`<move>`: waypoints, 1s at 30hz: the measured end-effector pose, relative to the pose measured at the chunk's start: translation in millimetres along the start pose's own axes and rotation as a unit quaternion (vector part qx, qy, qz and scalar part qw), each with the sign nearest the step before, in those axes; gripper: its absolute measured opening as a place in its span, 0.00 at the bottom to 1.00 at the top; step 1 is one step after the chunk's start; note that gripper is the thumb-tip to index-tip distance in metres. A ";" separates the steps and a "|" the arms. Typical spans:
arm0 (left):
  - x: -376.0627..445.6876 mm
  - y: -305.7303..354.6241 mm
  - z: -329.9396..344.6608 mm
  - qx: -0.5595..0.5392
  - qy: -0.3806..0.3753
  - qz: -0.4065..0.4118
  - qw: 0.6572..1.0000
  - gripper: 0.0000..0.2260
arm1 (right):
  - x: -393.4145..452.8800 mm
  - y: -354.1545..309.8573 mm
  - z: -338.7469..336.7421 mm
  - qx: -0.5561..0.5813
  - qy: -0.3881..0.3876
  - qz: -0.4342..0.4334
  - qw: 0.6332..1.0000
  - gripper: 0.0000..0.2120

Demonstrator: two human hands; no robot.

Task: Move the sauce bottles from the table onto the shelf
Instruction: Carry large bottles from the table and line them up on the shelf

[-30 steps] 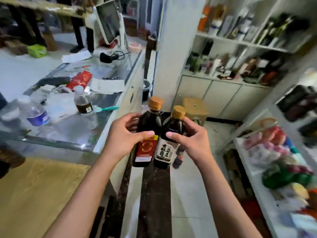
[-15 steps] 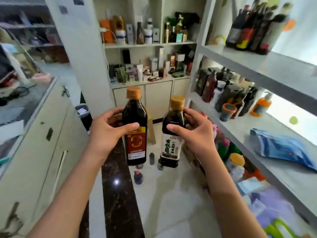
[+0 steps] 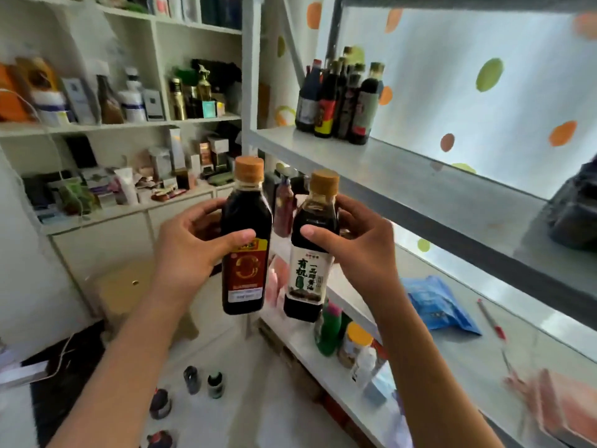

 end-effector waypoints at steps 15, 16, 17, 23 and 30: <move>235.8 19.1 74.8 -0.091 -0.118 0.078 0.986 0.21 | 223.1 7.0 -26.8 -0.135 0.156 -0.013 0.978 0.14; 246.5 22.0 81.4 -0.097 -0.121 0.082 0.985 0.21 | 234.3 9.7 -29.9 -0.142 0.164 -0.011 0.976 0.14; 257.3 23.6 87.8 -0.103 -0.122 0.083 0.984 0.21 | 245.7 12.7 -34.4 -0.145 0.170 -0.009 0.975 0.14; 312.3 21.8 113.2 -0.130 -0.120 0.072 0.982 0.22 | 312.1 29.9 -70.4 -0.150 0.201 0.006 0.968 0.14; 368.1 11.3 158.2 -0.160 -0.104 0.072 0.979 0.24 | 409.3 80.8 -115.1 -0.149 0.244 0.019 0.958 0.18</move>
Point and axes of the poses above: each hand's wrist, its own x-axis towards the middle knuckle, its own z-axis out of the palm, y = z × x, the point moved 10 cm from there along x, towards the middle knuckle, and after that the axes turned 3 degrees about -z, right-handed, at the moved point
